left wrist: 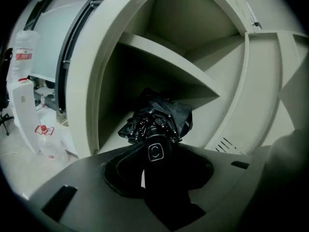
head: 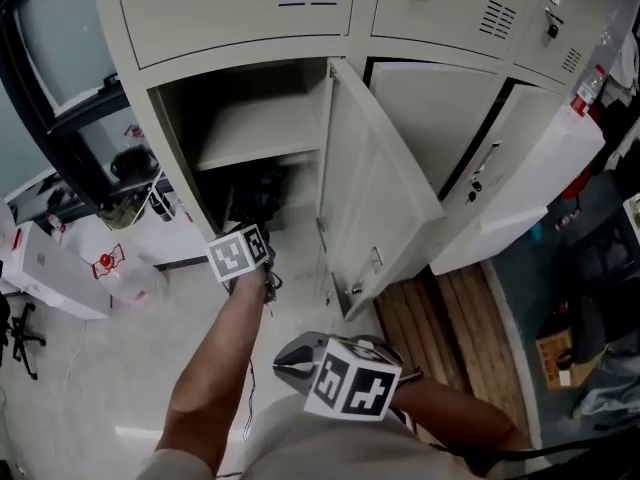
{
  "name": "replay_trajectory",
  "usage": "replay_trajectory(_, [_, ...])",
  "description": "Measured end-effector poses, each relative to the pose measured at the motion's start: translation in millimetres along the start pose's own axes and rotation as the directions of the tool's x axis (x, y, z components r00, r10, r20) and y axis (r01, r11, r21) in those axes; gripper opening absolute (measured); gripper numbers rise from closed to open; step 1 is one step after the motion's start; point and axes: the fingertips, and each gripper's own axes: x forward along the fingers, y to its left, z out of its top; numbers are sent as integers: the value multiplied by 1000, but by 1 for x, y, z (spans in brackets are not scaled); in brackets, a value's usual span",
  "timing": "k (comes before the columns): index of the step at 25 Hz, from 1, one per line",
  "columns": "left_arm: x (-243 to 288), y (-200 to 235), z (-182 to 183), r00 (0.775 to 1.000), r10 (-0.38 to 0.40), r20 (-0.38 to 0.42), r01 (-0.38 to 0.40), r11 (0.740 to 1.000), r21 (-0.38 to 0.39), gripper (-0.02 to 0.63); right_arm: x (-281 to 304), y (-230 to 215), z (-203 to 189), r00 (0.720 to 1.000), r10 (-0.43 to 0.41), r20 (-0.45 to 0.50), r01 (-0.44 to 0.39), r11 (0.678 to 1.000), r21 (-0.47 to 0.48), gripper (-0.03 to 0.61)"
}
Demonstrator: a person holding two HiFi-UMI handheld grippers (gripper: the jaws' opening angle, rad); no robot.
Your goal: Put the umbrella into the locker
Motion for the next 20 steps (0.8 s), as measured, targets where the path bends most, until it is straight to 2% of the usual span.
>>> replay_trajectory(7, [63, 20, 27, 998, 57, -31, -56, 998, 16, 160, -4, -27, -3, 998, -65, -4, 65, 994, 85, 17])
replay_trajectory(12, [89, 31, 33, 994, 94, -57, -93, 995, 25, 160, -4, -36, -4, 997, -73, -14, 75, 990, 116, 17])
replay_trajectory(17, [105, 29, 32, 988, 127, -91, -120, 990, 77, 161, -4, -42, -8, 997, -66, -29, 69, 990, 126, 17])
replay_trajectory(20, [109, 32, 37, 983, 163, -85, -153, 982, 113, 163, -3, -45, -8, 998, -61, -27, 64, 989, 130, 17])
